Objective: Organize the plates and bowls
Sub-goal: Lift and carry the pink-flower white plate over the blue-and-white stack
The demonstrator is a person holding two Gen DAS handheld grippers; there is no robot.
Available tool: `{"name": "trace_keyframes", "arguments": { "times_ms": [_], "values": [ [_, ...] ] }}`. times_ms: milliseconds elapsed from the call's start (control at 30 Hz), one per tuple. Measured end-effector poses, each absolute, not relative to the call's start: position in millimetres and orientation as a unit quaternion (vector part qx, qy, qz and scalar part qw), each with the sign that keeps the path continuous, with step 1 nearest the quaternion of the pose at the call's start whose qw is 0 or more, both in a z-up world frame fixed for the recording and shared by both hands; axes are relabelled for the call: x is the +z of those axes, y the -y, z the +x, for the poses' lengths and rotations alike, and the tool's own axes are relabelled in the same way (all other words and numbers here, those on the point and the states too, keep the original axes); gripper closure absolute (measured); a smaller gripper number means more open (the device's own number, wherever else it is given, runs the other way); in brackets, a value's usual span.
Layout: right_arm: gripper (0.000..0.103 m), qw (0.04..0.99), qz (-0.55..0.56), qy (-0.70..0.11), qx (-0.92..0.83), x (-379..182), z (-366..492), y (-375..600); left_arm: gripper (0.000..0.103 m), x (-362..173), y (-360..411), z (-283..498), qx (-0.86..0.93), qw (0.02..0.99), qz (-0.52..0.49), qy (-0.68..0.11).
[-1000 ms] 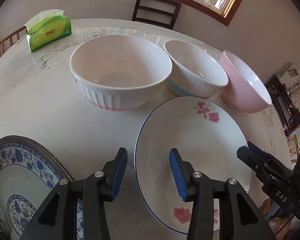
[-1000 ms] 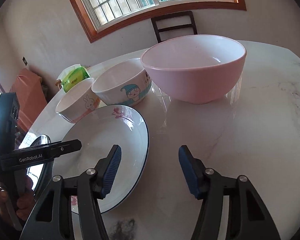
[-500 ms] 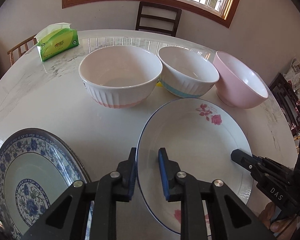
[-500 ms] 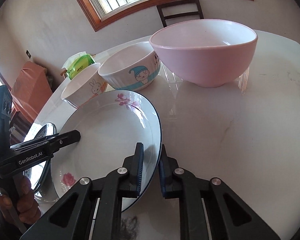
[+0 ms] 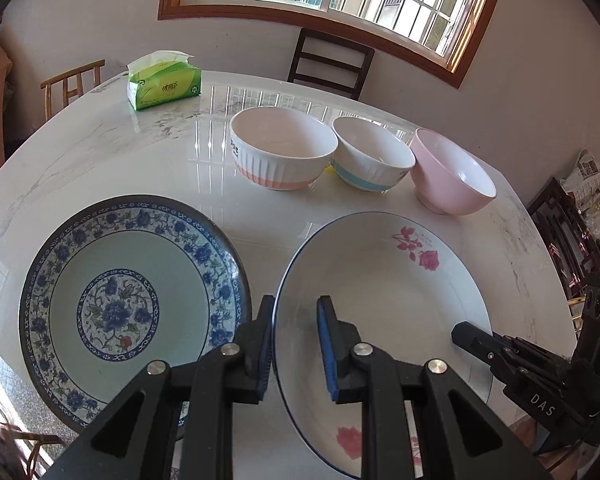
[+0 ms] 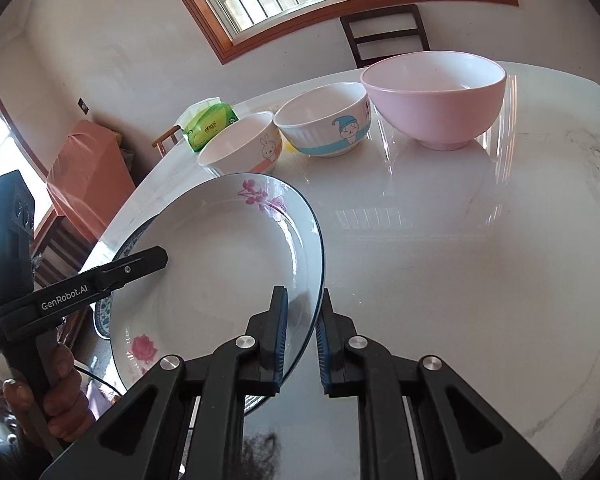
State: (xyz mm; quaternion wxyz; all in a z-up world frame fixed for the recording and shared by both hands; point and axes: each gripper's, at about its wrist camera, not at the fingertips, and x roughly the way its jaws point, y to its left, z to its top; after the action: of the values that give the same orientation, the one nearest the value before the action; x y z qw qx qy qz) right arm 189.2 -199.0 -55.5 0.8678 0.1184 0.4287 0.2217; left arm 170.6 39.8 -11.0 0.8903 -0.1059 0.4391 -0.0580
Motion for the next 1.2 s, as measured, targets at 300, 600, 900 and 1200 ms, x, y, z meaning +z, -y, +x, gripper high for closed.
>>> {"name": "trace_keyframes", "arguments": {
  "times_ms": [300,600,900,1200],
  "values": [
    [0.090,0.856,0.099,-0.436,0.257,-54.1,168.3,162.1,0.082,-9.7,-78.6,130.7,-0.025,0.891,-0.129,-0.434],
    [0.090,0.846,0.068,-0.440,0.294,-51.8,162.4,113.6,0.082,-3.5,-121.1,110.8,0.019,0.894,-0.147,-0.423],
    [0.090,0.842,0.044,-0.439,0.310,-48.8,175.8,77.8,0.082,-5.6,-154.1,112.6,0.048,0.894,-0.160,-0.415],
    [0.090,0.842,0.023,-0.436,0.317,-49.6,189.6,47.1,0.082,-12.6,-179.5,123.2,0.071,0.892,-0.170,-0.413]
  ]
}}
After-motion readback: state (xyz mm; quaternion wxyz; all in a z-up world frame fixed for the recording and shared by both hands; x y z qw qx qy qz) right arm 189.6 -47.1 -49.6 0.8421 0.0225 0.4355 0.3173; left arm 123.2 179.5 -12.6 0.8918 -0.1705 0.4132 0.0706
